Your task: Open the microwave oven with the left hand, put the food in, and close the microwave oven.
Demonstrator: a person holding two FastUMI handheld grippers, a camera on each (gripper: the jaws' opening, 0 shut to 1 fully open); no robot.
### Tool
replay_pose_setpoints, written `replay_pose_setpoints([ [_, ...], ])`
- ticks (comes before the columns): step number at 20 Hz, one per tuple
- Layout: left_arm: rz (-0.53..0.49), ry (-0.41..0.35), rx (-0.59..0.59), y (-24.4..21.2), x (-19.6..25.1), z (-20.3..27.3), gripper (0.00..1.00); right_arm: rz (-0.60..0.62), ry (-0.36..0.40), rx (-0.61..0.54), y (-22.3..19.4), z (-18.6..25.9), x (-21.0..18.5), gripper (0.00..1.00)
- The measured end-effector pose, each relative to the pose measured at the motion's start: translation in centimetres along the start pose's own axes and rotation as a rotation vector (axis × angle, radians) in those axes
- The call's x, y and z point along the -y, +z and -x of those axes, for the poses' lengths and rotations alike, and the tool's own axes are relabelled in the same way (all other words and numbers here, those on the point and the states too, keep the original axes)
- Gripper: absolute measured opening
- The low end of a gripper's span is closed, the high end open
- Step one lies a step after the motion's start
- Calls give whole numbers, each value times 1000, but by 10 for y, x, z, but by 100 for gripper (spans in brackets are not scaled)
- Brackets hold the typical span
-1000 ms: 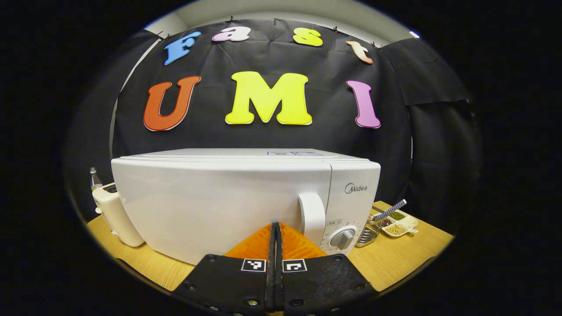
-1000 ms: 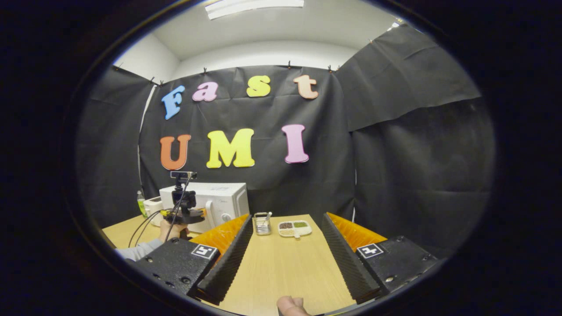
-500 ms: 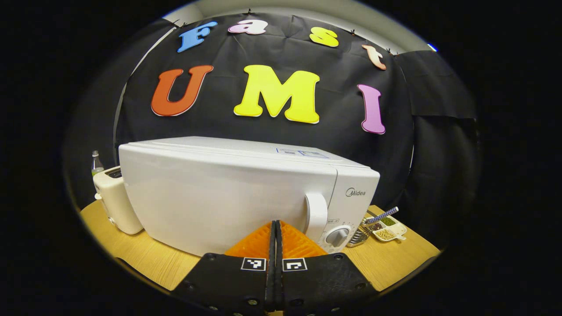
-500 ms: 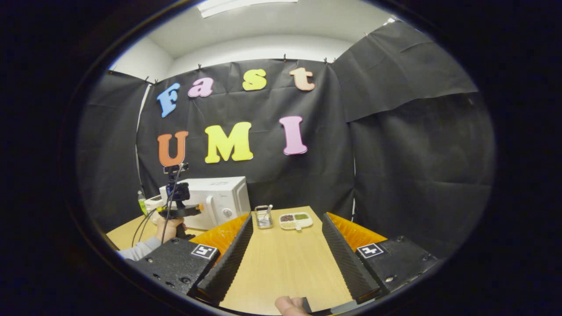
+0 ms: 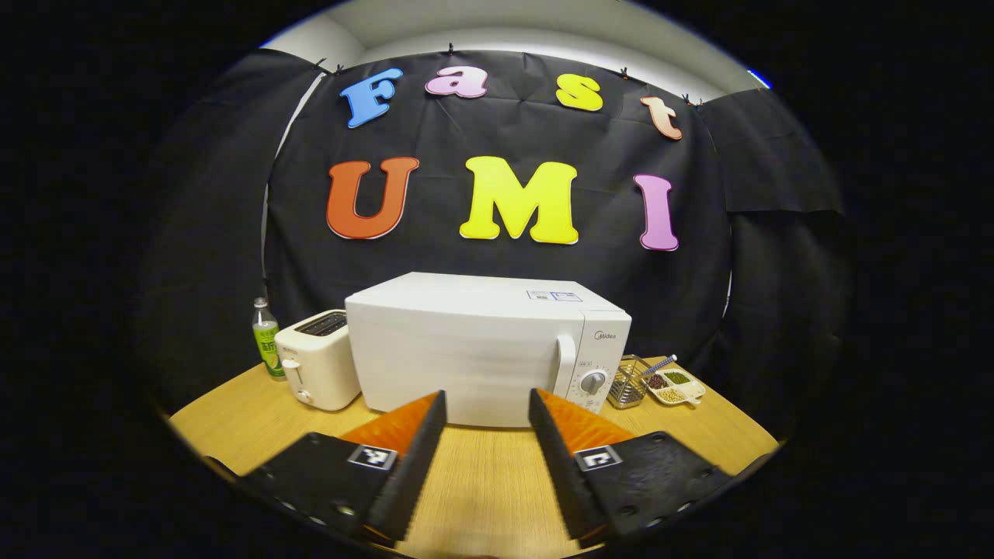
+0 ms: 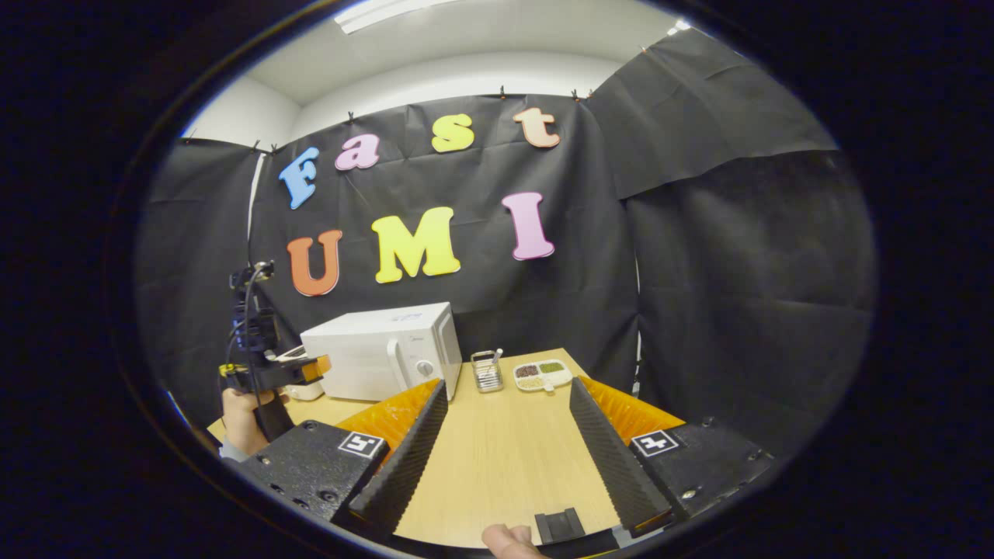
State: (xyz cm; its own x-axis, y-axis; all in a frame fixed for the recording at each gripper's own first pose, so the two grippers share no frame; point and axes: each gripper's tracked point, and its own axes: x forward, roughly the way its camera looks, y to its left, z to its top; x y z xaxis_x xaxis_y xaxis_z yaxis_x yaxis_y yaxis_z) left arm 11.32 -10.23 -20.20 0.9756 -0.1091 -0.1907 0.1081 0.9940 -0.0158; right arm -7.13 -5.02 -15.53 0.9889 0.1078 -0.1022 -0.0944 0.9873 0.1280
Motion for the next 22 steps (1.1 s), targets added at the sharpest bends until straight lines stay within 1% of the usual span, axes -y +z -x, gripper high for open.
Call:
replay_pose_setpoints([
  [1, 0, 1, 17, 3, -1, 23, 95, 3, -1, 6, 1, 2, -2, 100],
  [2, -5, -10, 27, 7, -4, 43, 93, 6, 0, 11, 5, 5, -6, 92],
  [3, -10, -18, 34, 10, -6, 61, 93, 10, 1, 15, 6, 6, -9, 100],
  [4, -15, -19, 47, 14, -11, 79, 93, 12, 2, 21, 8, 8, -12, 92],
  [6, -14, -13, 64, 21, -18, 111, 93, 11, 5, 34, 13, 13, -19, 92],
  [7, -10, -11, 82, 28, -20, 124, 93, 10, 7, 40, 15, 16, -23, 100],
  [9, 6, -7, 99, 34, -24, 145, 93, 11, 10, 48, 18, 17, -30, 100],
  [10, 14, 13, 81, 32, -28, 153, 93, 15, 13, 48, 18, 17, -34, 100],
  [11, 16, 51, 67, 31, -35, 161, 93, 20, 17, 50, 18, 18, -38, 100],
  [12, 7, 83, 60, 33, -41, 167, 93, 28, 20, 53, 20, 18, -42, 100],
  [13, -5, 99, 64, 36, -43, 173, 93, 37, 21, 54, 20, 18, -45, 100],
  [17, -16, 72, 100, 49, -28, 187, 93, 81, 47, 52, 19, 19, -61, 100],
  [18, -14, 71, 124, 55, -27, 192, 93, 91, 53, 56, 19, 20, -65, 92],
  [20, -13, 66, 155, 63, -25, 201, 93, 100, 64, 70, 22, 24, -71, 92],
  [21, -17, 62, 161, 63, -23, 202, 93, 101, 62, 83, 26, 27, -71, 100],
  [22, -17, 62, 162, 65, -23, 205, 93, 105, 54, 95, 31, 29, -71, 100],
])
